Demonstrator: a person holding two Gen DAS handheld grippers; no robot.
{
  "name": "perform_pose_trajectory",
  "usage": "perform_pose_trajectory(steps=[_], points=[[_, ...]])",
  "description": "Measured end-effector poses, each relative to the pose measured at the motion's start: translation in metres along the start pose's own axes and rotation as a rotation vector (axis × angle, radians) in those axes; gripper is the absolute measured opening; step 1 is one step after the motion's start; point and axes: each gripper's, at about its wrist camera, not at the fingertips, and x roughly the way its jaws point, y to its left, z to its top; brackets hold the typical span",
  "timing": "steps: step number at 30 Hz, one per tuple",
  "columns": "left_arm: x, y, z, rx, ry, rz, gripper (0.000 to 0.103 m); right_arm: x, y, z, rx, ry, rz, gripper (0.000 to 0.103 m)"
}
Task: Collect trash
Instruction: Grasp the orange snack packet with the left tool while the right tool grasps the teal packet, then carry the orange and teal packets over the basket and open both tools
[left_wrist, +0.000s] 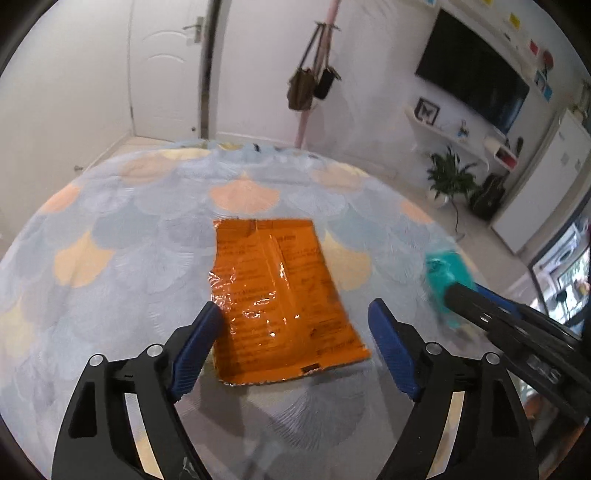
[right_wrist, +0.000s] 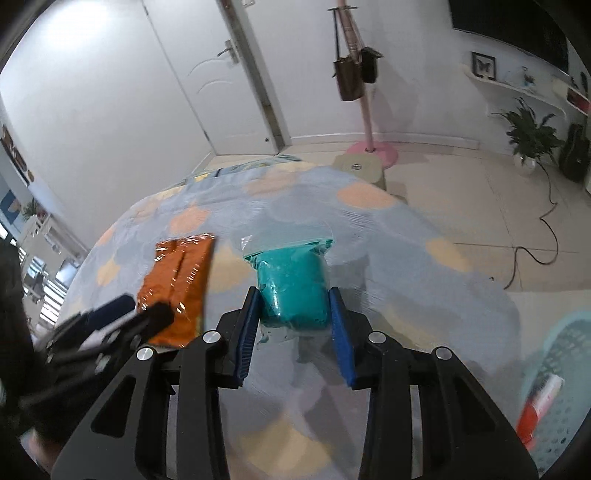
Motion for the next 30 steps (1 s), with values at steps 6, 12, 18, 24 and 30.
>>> perform_pose_trajectory(steps=[6, 12, 18, 24, 30], points=[[0.002, -0.006, -0.003, 0.055, -0.016, 0.089, 0.076, 0.003, -0.008, -0.014, -0.007, 0.004, -0.009, 0.034], [-0.007, -0.005, -0.008, 0.088, -0.047, 0.1, 0.031, -0.004, -0.006, -0.018, -0.019, -0.048, -0.009, 0.034], [-0.012, 0.001, -0.008, 0.052, -0.054, 0.026, 0.014, -0.003, -0.002, -0.02, -0.048, -0.049, -0.012, 0.034], [-0.03, 0.0, -0.014, 0.038, -0.077, -0.09, 0.043, -0.008, -0.004, -0.021, -0.042, -0.067, 0.028, 0.034], [-0.022, -0.01, -0.005, 0.072, -0.025, 0.06, 0.084, -0.013, -0.01, -0.021, -0.009, -0.089, 0.048, 0.034]])
